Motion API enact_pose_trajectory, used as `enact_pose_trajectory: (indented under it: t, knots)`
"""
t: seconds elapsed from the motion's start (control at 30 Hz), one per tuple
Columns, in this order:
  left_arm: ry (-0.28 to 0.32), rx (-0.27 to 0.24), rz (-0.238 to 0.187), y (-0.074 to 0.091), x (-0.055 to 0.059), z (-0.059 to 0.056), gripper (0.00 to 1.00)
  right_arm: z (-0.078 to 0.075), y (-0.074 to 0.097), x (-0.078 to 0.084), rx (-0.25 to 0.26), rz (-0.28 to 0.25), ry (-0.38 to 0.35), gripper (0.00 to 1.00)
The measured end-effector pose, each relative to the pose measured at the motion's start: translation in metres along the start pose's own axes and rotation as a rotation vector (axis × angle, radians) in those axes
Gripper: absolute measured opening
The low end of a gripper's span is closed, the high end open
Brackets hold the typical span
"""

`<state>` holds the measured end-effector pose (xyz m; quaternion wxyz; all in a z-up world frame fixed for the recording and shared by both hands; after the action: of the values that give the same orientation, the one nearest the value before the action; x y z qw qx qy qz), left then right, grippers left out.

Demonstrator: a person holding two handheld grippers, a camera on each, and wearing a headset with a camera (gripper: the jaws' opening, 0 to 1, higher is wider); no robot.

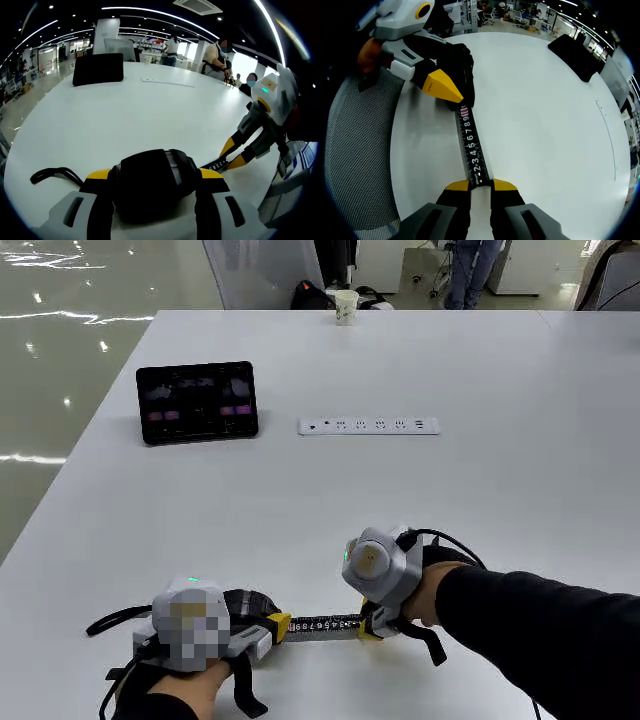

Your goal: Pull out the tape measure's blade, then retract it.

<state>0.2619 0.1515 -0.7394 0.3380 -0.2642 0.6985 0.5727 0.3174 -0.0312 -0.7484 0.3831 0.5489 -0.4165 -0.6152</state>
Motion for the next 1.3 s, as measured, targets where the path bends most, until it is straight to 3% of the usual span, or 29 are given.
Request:
enact_pose_trajectory:
  t: [1.3]
  knots:
    - [-0.001,-0.001,0.003,-0.0018,0.0000,0.0007,0.61,0.0021,-0.0036,-0.0078,-0.004,-0.030,0.016,0.11]
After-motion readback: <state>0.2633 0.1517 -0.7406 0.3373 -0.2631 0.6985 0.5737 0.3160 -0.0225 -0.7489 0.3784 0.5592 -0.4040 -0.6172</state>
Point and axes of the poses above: the centre of the closed fingertips' face, and the gripper's own axes: y roughly backward along the fingers, z roughly to its left, x roughly out of its underside, the point moved 7 cm from there along y, roughly backward along the fingers, and after that the axes turned 4 degrees about -y, right-handed, at the moved point
